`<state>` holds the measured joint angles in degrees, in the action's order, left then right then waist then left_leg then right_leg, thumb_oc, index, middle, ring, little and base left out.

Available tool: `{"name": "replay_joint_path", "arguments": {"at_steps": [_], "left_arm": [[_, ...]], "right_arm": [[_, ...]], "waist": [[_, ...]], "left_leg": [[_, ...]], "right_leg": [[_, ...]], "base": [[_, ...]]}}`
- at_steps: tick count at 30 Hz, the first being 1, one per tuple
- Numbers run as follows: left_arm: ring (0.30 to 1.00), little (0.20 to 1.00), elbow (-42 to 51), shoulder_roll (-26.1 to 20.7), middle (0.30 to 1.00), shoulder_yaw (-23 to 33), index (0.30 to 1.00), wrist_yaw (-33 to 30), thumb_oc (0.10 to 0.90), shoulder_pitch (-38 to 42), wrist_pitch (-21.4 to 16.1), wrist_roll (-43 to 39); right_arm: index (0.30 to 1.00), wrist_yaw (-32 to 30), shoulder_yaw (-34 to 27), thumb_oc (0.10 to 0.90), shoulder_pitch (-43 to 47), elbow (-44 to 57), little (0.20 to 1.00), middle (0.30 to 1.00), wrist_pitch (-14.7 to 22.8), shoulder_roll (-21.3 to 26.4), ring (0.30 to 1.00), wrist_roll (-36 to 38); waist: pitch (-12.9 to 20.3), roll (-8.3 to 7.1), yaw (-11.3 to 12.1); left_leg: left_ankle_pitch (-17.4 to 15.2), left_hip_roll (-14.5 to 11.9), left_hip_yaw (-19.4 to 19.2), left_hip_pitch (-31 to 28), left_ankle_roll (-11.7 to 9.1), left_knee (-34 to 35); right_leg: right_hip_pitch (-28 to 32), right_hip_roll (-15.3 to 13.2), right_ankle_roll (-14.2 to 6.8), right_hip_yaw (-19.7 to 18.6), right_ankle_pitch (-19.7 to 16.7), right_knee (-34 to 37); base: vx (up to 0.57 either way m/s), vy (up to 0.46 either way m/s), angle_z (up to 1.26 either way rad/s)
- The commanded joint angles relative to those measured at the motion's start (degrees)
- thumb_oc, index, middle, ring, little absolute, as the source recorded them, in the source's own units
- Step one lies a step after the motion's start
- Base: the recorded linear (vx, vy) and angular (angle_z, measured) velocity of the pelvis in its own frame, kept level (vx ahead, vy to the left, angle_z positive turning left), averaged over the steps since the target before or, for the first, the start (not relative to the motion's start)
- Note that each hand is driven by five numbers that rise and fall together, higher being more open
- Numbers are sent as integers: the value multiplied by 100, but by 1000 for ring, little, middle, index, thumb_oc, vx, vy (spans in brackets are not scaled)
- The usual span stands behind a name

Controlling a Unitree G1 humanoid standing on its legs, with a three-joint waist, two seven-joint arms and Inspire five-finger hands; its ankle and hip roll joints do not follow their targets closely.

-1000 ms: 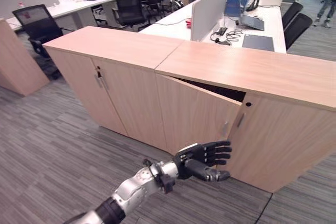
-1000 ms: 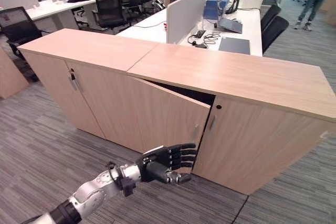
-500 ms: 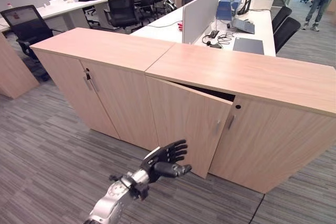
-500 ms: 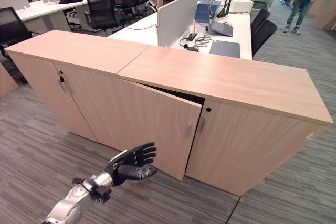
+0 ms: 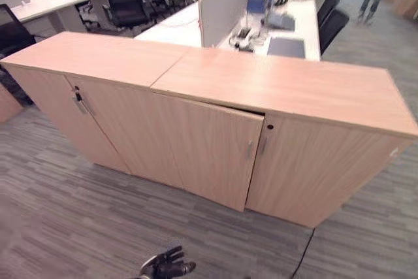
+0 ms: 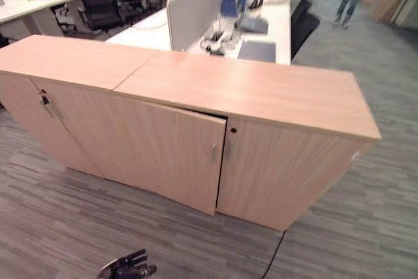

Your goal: Put the empty folder in the office cabinet

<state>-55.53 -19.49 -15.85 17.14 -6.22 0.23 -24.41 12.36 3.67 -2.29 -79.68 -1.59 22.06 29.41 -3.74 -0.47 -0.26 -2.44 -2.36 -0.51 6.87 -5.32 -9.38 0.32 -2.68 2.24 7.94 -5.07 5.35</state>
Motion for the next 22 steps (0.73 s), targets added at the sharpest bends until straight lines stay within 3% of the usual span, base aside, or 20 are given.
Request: {"name": "replay_joint_path", "arguments": {"at_steps": [1,3,8,22], "left_arm": [[900,900,-779,-104,900,424,900,38,800,431,-370,428],[900,900,-1705,-64,900,591,900,-44,800,403,-370,881],[900,900,-2042,-47,900,743,900,-96,800,273,-385,1195],[900,900,-1741,184,900,588,900,-637,800,508,-599,1366]], "right_arm": [[900,88,14,800,258,-152,900,900,62,-47,900,-19],[900,104,-33,800,213,-193,900,900,31,-49,900,-160],[900,102,40,800,123,-108,900,900,16,-126,900,-312],[900,-131,138,800,-118,-41,900,900,108,-466,900,-360]], "waist": [[-46,-71,-111],[83,28,-176],[208,139,-180],[390,12,-228]], "left_leg": [[-420,79,-156,43,363,-313],[-285,84,-370,-368,381,352],[36,154,-539,-863,408,1379],[-99,254,-491,-953,464,1438]], "right_leg": [[323,268,-502,313,650,-35],[332,143,-585,367,611,-36],[307,35,-662,371,585,-36],[406,-118,-790,501,604,-35]], "base": [[94,210,-13],[80,181,-25],[45,142,-27],[23,42,4]]}}
